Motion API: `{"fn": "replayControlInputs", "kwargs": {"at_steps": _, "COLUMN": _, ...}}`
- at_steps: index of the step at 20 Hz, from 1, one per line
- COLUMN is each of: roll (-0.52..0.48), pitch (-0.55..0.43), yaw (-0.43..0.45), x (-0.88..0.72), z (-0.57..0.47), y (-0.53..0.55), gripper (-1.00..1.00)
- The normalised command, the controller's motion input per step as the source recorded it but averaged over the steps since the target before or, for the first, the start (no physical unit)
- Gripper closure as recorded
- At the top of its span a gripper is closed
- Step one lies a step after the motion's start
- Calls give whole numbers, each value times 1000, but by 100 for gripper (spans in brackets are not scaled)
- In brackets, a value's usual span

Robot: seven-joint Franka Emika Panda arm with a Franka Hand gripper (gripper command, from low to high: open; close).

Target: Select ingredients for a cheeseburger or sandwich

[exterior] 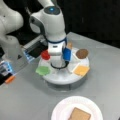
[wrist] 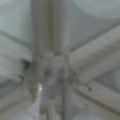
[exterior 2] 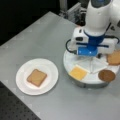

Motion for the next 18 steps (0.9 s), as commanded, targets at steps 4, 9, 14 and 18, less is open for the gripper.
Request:
{"fn": "replayControlInputs", "kwargs": {"at_steps": 4, "roll": -37, "pitch": -177, "yaw": 211, "x": -180, "z": -100, "y": -66, "gripper": -100}}
{"fn": "replayControlInputs", "kwargs": {"at_steps": 9, "roll": -119, "pitch": -189, "yaw": 434, "x": -155, "z": -93, "y": 53, "gripper": -100}}
{"fn": "replayControlInputs", "kwargs": {"at_steps": 14, "roll": -59, "pitch": -157, "yaw": 482, "x": -101, "z": -109, "y": 93, "gripper": -100}}
{"fn": "replayControlInputs", "kwargs": {"at_steps": 18, "roll": -26, "pitch": -150, "yaw": 350, "x": -64, "z": -94, "y": 63, "gripper": -100}}
